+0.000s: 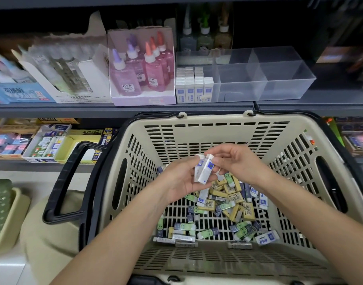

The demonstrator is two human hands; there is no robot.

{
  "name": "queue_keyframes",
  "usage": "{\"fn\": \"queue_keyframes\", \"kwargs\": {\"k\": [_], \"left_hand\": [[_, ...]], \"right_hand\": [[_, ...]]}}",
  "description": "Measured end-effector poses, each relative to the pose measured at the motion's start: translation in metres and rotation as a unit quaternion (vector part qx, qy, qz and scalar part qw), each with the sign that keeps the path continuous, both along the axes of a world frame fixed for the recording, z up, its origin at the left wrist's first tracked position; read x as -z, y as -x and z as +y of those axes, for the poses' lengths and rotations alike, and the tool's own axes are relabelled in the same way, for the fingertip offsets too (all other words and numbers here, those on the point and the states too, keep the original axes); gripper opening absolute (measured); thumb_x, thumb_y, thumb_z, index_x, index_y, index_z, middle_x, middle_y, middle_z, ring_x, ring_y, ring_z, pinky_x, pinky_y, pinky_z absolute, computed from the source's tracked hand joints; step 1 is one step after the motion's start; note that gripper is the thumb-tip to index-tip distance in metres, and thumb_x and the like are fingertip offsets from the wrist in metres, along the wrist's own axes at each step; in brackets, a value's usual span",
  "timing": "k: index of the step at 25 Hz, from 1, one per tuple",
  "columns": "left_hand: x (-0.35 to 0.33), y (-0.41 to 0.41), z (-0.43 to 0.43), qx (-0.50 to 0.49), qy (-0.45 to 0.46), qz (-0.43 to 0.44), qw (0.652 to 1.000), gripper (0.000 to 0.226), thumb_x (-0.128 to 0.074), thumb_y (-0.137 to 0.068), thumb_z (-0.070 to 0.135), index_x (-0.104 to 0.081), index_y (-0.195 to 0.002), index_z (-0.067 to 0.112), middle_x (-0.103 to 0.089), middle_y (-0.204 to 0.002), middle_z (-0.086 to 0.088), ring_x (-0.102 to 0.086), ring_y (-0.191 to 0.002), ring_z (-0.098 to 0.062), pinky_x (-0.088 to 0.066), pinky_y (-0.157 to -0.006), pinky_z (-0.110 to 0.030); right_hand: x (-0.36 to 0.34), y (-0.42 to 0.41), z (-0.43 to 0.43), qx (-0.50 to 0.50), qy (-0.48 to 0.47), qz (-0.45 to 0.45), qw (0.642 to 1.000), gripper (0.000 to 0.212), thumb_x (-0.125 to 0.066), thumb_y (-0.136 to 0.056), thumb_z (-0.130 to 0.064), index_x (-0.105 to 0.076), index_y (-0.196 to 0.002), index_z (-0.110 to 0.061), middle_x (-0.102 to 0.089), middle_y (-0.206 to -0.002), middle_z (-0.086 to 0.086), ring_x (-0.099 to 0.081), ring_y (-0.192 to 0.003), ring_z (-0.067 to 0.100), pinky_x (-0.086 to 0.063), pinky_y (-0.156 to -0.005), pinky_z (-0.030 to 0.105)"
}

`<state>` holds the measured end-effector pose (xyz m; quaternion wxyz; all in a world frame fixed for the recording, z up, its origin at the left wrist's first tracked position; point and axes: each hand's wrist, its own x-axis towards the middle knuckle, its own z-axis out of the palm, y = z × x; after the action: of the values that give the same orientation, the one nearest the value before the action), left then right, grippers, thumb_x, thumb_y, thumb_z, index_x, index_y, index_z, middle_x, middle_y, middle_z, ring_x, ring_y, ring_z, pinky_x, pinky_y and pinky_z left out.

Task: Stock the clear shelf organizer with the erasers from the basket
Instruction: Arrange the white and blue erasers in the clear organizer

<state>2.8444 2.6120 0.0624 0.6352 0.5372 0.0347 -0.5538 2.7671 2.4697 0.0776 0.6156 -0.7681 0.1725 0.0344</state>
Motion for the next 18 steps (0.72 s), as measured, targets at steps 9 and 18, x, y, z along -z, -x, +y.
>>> {"fn": "queue_keyframes", "kwargs": {"k": [9,18], "left_hand": [[0.008,-0.001,0.0,-0.022,0.023,-0.007,0.999,0.011,-0.058,-0.088,0.003,-0.064,-0.097,0.005,-0.071,-0.079,-0.008,-0.069,-0.069,-0.016,-0.059,-0.064,-0.029],[0.019,-0.014,0.002,-0.061,-0.046,-0.045,0.996,0.018,-0.062,-0.083,-0.002,-0.057,-0.098,0.008,-0.064,-0.077,-0.008,-0.062,-0.067,-0.015,-0.057,-0.062,-0.027]], "right_hand": [[0.011,-0.002,-0.005,0.045,-0.05,0.009,0.998,0.016,-0.063,-0.084,-0.003,-0.066,-0.088,-0.018,-0.069,-0.085,0.003,-0.064,-0.071,0.007,-0.056,-0.068,0.019],[0.051,-0.01,-0.012,0.042,0.127,0.016,0.991,0.008,-0.068,-0.082,-0.014,-0.068,-0.077,-0.02,-0.067,-0.077,-0.01,-0.061,-0.068,0.002,-0.051,-0.065,0.019]]}}
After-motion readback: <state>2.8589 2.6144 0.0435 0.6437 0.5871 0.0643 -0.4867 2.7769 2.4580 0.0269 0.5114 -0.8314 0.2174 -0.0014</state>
